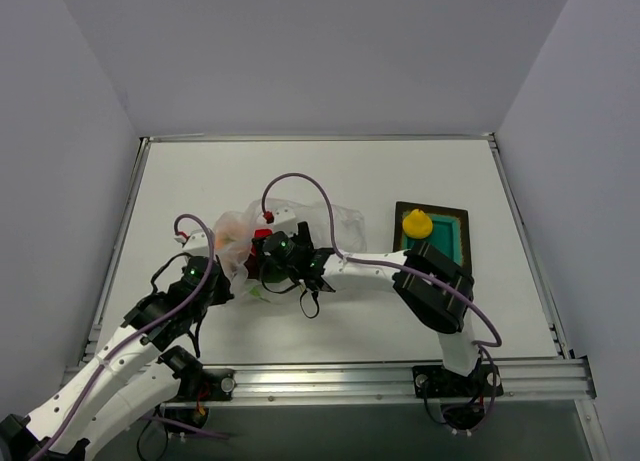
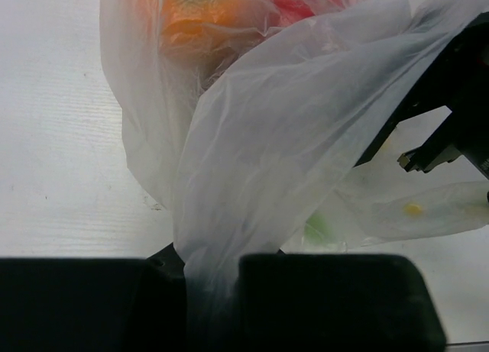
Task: Take the fake fruits out of the plastic bag
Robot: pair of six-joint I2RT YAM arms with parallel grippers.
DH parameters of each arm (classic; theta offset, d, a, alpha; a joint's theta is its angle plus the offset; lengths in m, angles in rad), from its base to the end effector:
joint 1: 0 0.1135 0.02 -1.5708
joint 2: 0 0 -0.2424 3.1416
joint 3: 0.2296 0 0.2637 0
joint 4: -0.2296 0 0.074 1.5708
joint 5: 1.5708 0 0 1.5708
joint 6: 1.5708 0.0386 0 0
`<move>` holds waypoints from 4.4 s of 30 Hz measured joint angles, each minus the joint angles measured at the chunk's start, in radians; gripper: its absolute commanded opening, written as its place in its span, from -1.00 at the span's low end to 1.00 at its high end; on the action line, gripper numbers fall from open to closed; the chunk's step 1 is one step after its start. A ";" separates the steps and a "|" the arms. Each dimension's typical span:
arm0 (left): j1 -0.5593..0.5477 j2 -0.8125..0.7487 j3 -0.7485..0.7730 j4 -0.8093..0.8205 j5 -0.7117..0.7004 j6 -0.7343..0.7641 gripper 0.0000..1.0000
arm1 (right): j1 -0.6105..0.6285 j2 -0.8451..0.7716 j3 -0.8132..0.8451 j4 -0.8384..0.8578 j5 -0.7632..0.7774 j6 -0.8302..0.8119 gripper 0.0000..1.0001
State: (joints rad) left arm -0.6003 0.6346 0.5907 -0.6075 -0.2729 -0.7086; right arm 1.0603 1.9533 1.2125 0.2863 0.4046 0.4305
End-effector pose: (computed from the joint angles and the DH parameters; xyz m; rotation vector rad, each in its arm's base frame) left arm 0.1481 -0.0888 0.2385 -0.2711 2.2110 -0.4277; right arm 0.2277 0.3755 0.1613 -0.3782 1.9932 0.5489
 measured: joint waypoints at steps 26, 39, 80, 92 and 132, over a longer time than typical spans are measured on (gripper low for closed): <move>-0.011 -0.017 0.000 0.006 0.003 -0.010 -0.95 | 0.018 -0.271 -0.153 0.163 -0.114 0.030 -0.70; -0.014 -0.055 0.025 0.030 -0.015 0.003 -0.95 | -0.005 -0.676 -0.302 0.250 -0.195 -0.034 -0.72; -0.016 -0.111 0.042 0.073 -0.006 0.024 -0.95 | -1.151 -0.505 -0.588 0.204 -0.256 0.241 0.47; -0.016 -0.125 0.042 0.048 -0.030 0.022 -0.95 | -1.135 -0.737 -0.596 0.151 -0.278 0.229 -0.17; -0.022 -0.098 0.018 -0.122 -0.163 -0.171 -0.95 | -0.047 0.121 0.185 0.113 -0.215 -0.266 0.59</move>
State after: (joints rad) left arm -0.6224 0.5365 0.6083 -0.7300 -0.4358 -0.8791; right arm 1.0138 2.0743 1.3975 0.3992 0.1894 0.1646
